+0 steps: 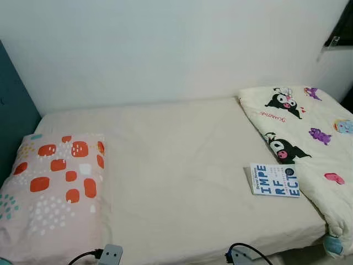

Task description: Clean up the room

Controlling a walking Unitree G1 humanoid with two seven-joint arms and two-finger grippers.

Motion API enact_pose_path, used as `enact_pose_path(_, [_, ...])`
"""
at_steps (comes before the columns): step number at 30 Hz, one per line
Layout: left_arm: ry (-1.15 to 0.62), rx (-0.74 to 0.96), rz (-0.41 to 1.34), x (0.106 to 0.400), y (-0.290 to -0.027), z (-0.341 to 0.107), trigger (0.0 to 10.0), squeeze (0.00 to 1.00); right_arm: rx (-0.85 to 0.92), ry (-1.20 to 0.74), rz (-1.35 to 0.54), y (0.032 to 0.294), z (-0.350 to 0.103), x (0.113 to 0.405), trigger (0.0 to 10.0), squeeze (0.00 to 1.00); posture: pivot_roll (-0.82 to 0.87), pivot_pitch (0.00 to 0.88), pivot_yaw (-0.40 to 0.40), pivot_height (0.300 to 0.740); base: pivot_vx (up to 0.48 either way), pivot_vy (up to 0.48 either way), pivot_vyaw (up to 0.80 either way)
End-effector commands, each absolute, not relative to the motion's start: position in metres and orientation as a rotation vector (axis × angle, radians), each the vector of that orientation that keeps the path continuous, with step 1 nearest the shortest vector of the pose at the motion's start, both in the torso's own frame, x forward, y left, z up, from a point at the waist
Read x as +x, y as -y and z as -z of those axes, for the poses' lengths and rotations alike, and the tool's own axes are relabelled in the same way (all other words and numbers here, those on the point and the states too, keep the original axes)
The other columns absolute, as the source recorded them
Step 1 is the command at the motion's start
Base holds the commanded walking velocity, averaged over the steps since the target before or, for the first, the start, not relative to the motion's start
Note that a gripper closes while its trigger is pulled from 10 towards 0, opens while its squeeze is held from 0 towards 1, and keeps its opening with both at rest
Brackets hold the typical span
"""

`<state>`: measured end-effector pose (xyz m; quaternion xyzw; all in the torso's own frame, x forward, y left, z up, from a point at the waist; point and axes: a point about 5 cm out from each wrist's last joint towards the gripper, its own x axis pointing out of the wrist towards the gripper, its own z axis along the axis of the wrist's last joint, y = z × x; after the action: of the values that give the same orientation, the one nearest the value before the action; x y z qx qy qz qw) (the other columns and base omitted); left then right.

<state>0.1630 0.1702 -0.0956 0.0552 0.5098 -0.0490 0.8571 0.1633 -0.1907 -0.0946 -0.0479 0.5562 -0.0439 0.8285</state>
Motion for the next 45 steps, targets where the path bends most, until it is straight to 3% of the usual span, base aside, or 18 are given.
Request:
enact_pose_path(1, [-1.091,0.124,0.112,0.159,-0.169,0.097,10.0,0.00,-0.100,-1.196,0.081,0.187,0.097,0.158,10.0,0.00,-0.10,0.059,-0.012,0.740,0.000,-0.480,0.00])
enact_pose_path(8, [-1.111,0.130,0.097,0.149,-0.193,0.099,10.0,0.00,-0.101,-1.196,0.081,0.187,0.097,0.158,10.0,0.00,-0.10,0.061,-0.011,0.740,0.000,-0.480,0.00])
enact_pose_path(28, [-1.114,0.140,0.121,0.151,-0.188,0.099,10.0,0.00,-0.205,-1.068,0.069,0.190,0.092,0.167,10.0,0.00,-0.10,0.051,-0.007,0.740,0.000,-0.480,0.00])
enact_pose_path(37, [-1.108,0.139,0.120,0.153,-0.189,0.098,10.0,0.00,-0.144,-0.969,0.058,0.187,0.088,0.174,10.0,0.00,-0.10,0.058,-0.006,0.740,0.000,-0.480,0.00])
enact_pose_path(38, [-1.108,0.133,0.111,0.153,-0.189,0.098,10.0,0.00,-0.137,-0.886,0.051,0.193,0.070,0.208,10.0,0.00,-0.10,0.059,-0.006,0.740,0.000,-0.240,0.00])
enact_pose_path(40, [-1.105,0.118,0.091,0.153,-0.189,0.098,10.0,0.00,-0.132,-0.784,0.040,0.200,0.043,0.249,10.0,0.00,-0.10,0.061,-0.008,0.740,0.000,-0.120,0.00])
enact_pose_path(45, [-1.100,0.099,0.095,0.154,-0.186,0.098,10.0,0.00,-0.136,-0.742,0.013,0.199,0.033,0.263,10.0,0.00,-0.10,0.065,-0.007,0.740,0.000,0.000,0.64])
